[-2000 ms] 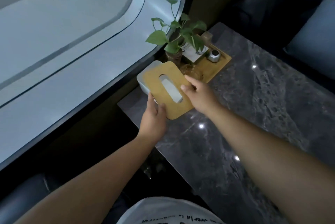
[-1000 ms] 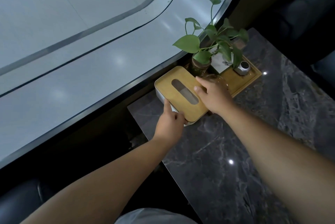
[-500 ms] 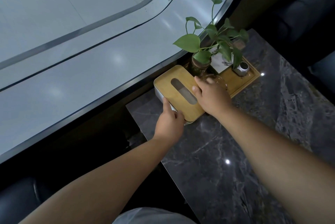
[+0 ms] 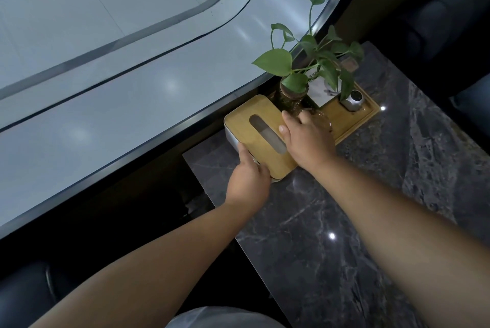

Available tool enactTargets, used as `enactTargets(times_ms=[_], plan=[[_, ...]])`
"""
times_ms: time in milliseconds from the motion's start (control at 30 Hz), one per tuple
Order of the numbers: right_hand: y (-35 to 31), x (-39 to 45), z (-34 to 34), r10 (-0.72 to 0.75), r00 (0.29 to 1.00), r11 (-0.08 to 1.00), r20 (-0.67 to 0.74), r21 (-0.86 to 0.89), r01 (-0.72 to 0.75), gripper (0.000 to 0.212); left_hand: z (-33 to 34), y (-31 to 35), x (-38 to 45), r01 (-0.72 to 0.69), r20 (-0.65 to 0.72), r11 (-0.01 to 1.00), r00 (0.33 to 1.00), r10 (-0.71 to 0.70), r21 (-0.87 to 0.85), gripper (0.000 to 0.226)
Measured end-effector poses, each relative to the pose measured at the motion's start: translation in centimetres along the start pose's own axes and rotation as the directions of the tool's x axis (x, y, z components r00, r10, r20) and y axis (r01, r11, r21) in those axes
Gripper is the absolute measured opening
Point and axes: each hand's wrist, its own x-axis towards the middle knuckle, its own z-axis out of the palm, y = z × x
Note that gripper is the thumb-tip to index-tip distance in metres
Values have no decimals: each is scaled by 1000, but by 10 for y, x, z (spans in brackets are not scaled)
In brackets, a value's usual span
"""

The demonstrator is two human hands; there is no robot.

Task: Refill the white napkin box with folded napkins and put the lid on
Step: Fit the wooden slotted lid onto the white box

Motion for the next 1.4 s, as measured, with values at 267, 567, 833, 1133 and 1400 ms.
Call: enactTargets(times_ms=[267, 567, 833, 1133, 1400], plan=[[-1, 0, 2, -5, 1000, 1000, -9, -1, 5, 46, -1, -1, -1, -20, -2, 995, 1000, 21, 100, 73], [-3, 4, 5, -8, 1000, 1000, -23, 0, 8, 45, -5, -7, -1, -38, -23, 983, 999, 43, 181, 80], [-5, 3, 14, 3, 999, 1000, -50, -15, -3, 45, -14, -5, 5, -132, 108, 913, 989, 97, 387, 68], [-7, 3, 16, 80, 997, 996, -23, 49, -79, 46, -23, -3, 7, -171, 177, 822, 980, 86, 543, 60], [-12, 1, 16, 145, 989, 986, -39, 85, -141, 45, -30, -8, 18, -235, 199, 828, 968, 152, 510, 72]])
